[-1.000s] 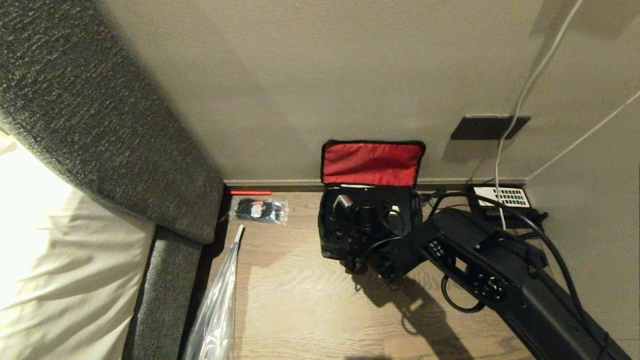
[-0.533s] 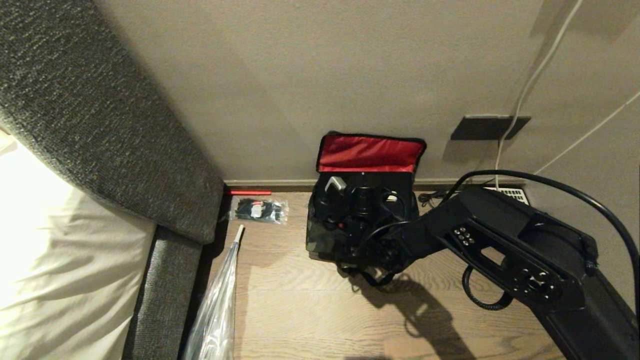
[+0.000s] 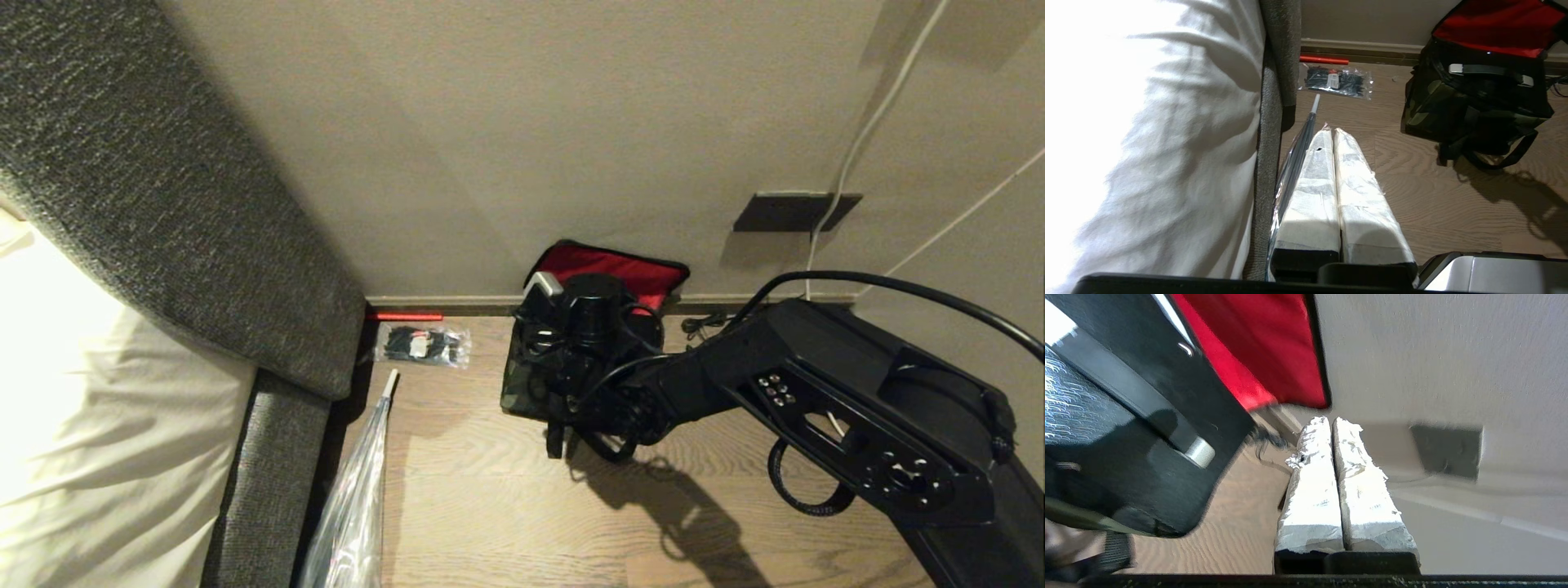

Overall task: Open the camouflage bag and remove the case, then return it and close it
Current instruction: Lift the black box

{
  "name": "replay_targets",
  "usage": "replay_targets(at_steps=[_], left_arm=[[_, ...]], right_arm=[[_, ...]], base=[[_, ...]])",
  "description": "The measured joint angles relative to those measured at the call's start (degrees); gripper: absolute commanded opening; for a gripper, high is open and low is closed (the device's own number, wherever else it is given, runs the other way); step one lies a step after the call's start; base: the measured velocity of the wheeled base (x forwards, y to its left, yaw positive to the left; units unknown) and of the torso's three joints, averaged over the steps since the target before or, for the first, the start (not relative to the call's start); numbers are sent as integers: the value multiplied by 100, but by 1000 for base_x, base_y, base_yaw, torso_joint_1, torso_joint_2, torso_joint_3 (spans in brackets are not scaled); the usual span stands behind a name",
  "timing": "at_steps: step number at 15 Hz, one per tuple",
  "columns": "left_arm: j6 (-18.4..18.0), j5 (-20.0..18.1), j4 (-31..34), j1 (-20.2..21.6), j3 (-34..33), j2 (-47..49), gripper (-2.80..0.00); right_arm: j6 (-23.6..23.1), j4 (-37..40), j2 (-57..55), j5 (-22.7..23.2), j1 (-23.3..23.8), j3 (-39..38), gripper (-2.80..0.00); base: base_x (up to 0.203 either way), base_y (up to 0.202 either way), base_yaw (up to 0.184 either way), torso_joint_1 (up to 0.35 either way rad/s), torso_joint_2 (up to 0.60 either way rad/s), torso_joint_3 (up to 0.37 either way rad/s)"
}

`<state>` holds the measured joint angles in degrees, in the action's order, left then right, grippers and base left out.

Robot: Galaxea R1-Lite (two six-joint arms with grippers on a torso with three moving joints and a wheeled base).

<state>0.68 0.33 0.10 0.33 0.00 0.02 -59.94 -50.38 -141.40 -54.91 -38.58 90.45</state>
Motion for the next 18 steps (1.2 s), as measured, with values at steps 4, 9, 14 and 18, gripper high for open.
replay_targets(at_steps=[4, 9, 14, 18], left_arm=[[0, -1, -2, 2, 0, 0, -280], [-2, -1, 0, 2, 0, 0, -280], [0, -1, 1, 0, 0, 0, -280], [2, -1, 0, 2, 0, 0, -280]], right_arm=[[207, 58, -107, 39, -7, -335, -280], [1543, 784, -289, 418, -3, -619, -280], [2435, 1197, -499, 866, 19, -366, 0], [2525, 1226, -696, 1111, 122, -186, 0]], base=[[0, 0, 0, 0, 0, 0], [0, 0, 0, 0, 0, 0], [0, 0, 0, 0, 0, 0], [0, 0, 0, 0, 0, 0]])
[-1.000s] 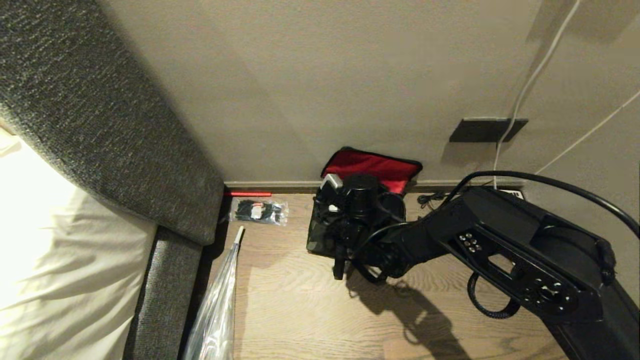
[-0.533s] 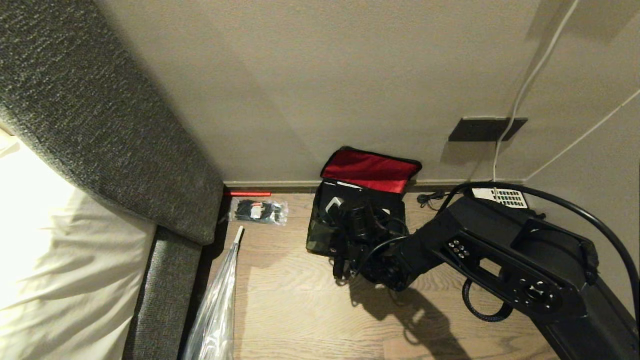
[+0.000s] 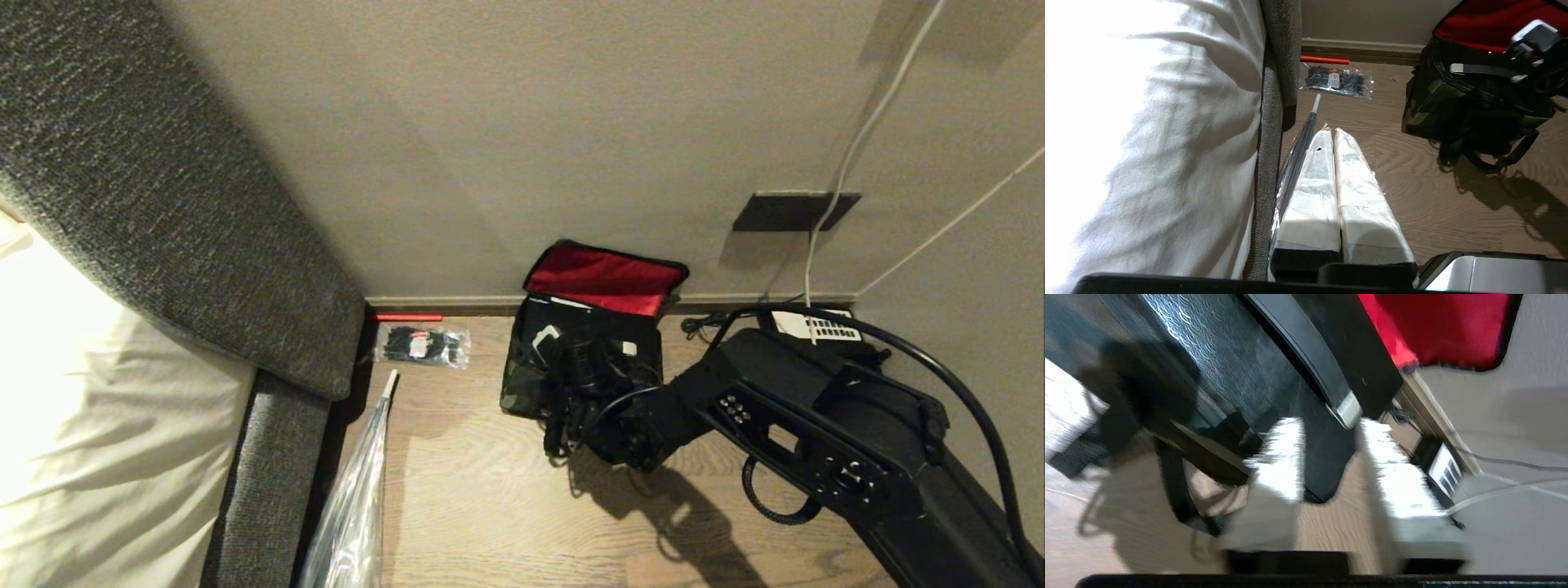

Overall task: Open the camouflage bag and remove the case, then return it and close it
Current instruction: Lift the black box

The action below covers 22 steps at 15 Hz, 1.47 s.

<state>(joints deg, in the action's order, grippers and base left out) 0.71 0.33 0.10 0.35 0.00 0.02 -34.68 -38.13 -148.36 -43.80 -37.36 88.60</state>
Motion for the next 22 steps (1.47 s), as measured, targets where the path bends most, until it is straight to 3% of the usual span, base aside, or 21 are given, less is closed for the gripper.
replay_targets(at_steps=[3, 6, 10, 15, 19, 22], left_arm=[[-2, -2, 1, -2, 0, 0, -280], [-2, 0, 1, -5, 0, 0, -280], [-4, -2, 1, -5, 0, 0, -280], [-2, 0, 1, -2, 0, 0, -280], [-2, -2, 1, -2, 0, 0, -280], [-2, -2, 0, -5, 0, 0, -280]], right_arm=[[23, 59, -243, 75, 150, 308, 0], [-238, 423, -548, 310, 283, 1167, 0], [-1520, 419, -1031, 390, 583, 2105, 0], [-3176, -461, -1375, 587, 730, 2233, 0], [-3538, -560, -1648, 870, 729, 2298, 0], [-4168, -973, -1808, 940, 724, 2309, 0]], base=[[0, 0, 0, 0, 0, 0], [0, 0, 0, 0, 0, 0], [0, 0, 0, 0, 0, 0], [0, 0, 0, 0, 0, 0], [0, 0, 0, 0, 0, 0], [0, 0, 0, 0, 0, 0]])
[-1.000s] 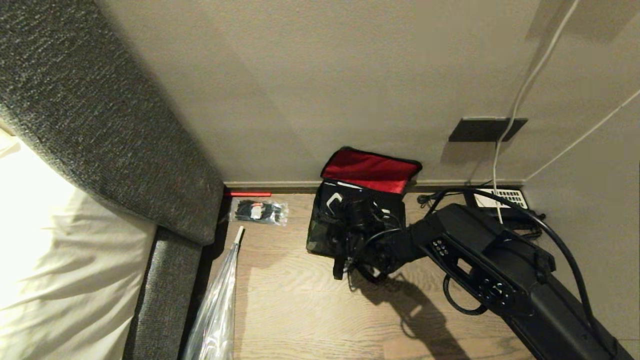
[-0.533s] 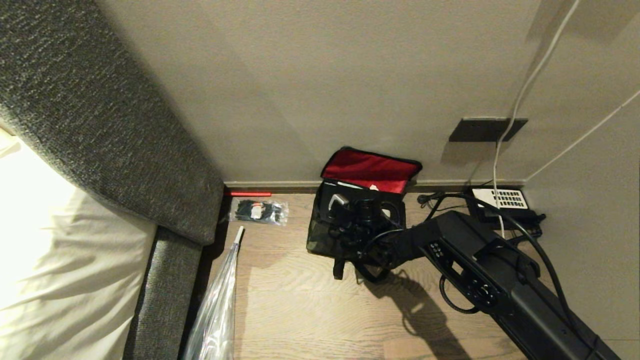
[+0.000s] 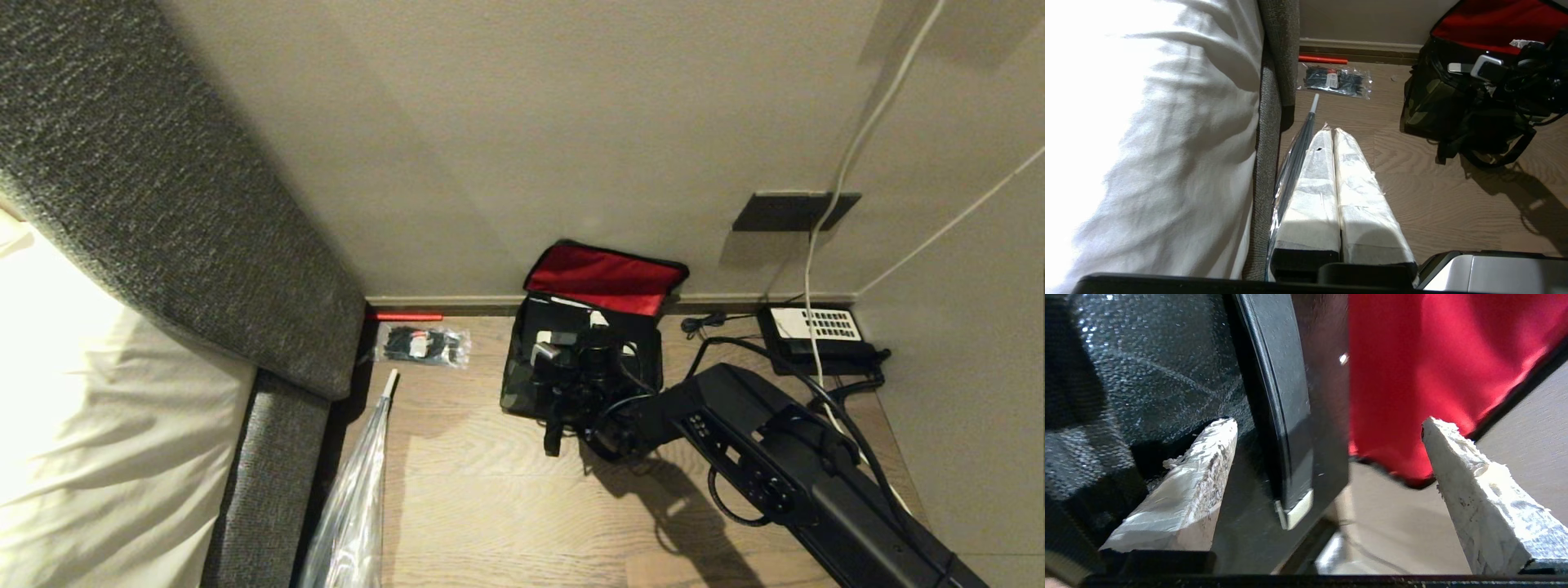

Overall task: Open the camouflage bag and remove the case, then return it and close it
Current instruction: Lift the black box

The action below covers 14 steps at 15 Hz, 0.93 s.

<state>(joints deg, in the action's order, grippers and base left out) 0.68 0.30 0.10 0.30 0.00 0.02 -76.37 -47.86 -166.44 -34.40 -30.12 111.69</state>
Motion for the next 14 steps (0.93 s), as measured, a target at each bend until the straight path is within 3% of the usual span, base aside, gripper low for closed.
replay_targets(at_steps=[3, 8, 14], left_arm=[[0, 0, 0, 2, 0, 0, -280], [-1, 0, 1, 0, 0, 0, -280], [0, 0, 1, 2, 0, 0, -280]], right_arm=[[15, 56, -21, 11, 9, 1, 0], [-740, -283, -107, 21, 133, 71, 0], [-541, -274, -3, -152, 352, 82, 0]], base=[[0, 0, 0, 0, 0, 0], [0, 0, 0, 0, 0, 0], [0, 0, 0, 0, 0, 0]])
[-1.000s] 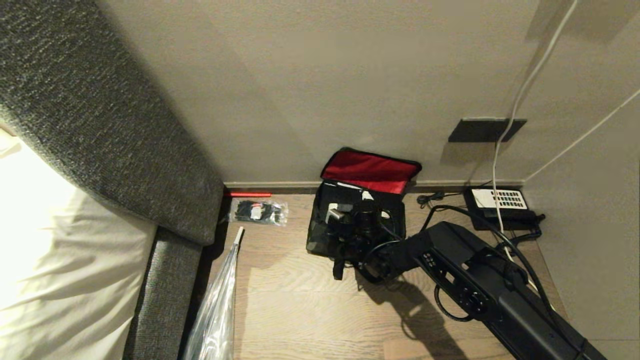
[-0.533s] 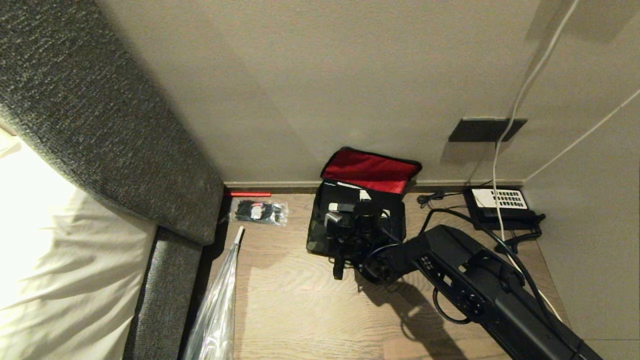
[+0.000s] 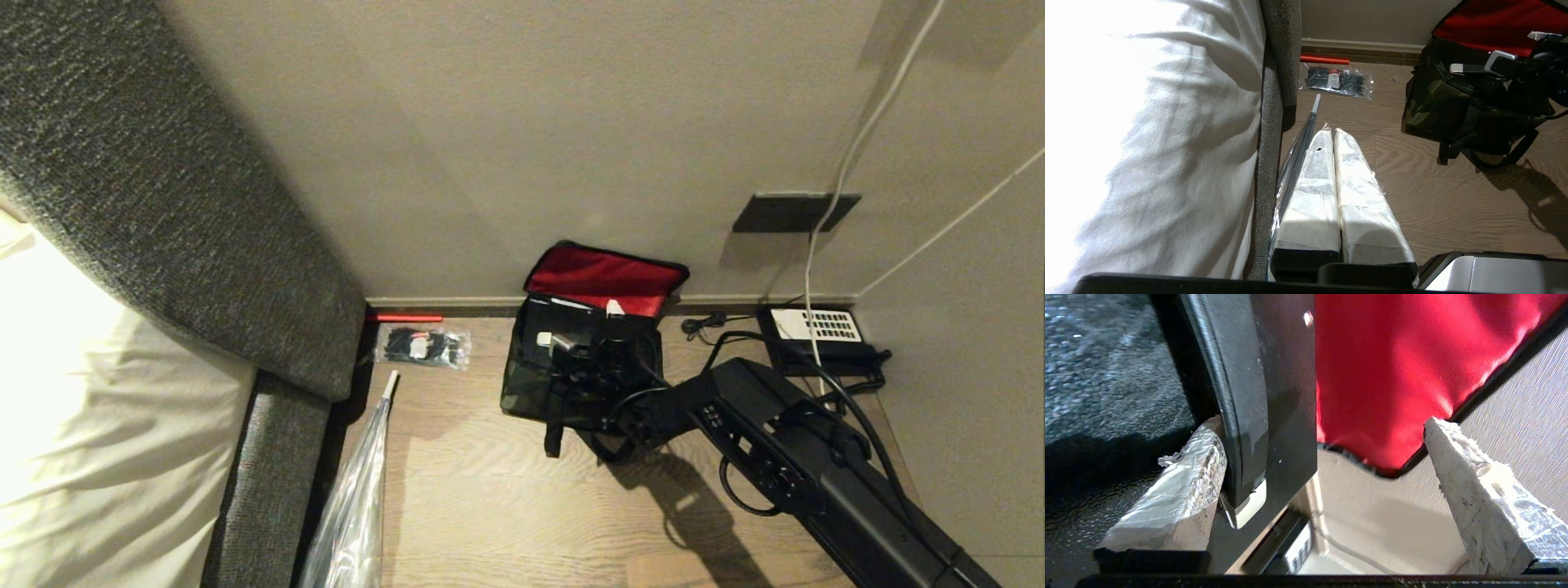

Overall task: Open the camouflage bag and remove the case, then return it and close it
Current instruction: Lift the black box

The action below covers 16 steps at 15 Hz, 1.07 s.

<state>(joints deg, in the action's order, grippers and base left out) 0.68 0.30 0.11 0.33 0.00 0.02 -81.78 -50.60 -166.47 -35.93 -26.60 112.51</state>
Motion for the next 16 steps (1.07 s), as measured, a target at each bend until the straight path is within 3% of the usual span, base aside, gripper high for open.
replay_targets(at_steps=[5, 10, 16], left_arm=[[0, 0, 0, 0, 0, 0, -280], [0, 2, -1, 0, 0, 0, -280], [-2, 0, -1, -2, 0, 0, -280]], right_arm=[[611, 289, 7, -177, -23, 9, 0], [921, 331, 156, -230, -176, -248, 0], [1472, 201, 1293, -238, -627, -2084, 0]], base=[[0, 0, 0, 0, 0, 0], [0, 0, 0, 0, 0, 0], [0, 0, 0, 0, 0, 0]])
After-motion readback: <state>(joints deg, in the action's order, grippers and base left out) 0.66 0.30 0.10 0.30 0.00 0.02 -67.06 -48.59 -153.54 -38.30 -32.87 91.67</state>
